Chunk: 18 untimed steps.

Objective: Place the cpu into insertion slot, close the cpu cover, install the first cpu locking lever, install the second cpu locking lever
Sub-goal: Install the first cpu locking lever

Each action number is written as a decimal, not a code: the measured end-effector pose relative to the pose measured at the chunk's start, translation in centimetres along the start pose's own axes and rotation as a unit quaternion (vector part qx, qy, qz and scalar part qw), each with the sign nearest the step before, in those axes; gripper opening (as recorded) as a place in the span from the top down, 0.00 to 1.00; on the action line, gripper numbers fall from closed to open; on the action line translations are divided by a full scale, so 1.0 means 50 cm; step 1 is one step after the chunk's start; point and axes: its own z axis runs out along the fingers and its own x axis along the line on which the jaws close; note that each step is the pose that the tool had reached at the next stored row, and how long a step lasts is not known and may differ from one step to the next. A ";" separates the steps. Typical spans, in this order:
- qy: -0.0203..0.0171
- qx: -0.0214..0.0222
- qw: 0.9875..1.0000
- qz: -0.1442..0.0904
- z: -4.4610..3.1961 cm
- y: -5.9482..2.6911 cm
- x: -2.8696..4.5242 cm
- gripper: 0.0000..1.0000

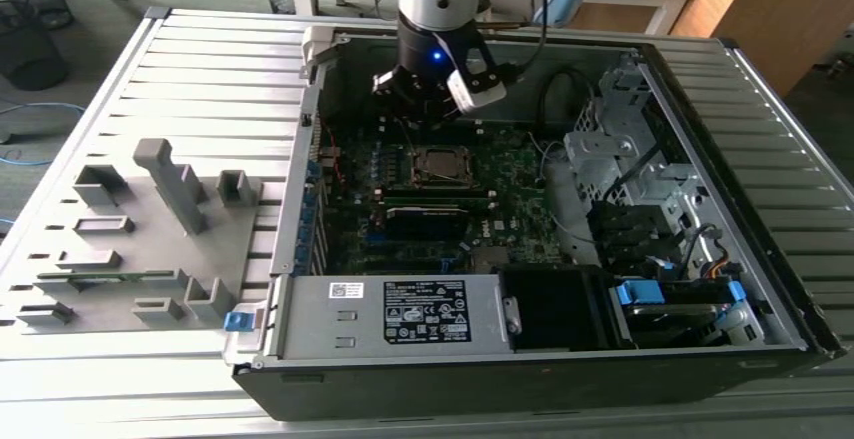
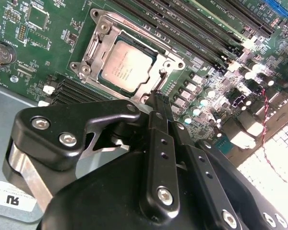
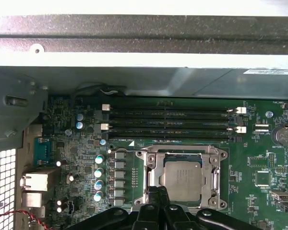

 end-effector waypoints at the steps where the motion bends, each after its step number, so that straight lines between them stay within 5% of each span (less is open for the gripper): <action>1: 0.000 0.000 1.000 0.000 0.000 0.000 0.001 0.89; 18: 0.000 0.000 1.000 0.000 0.000 0.000 0.018 0.89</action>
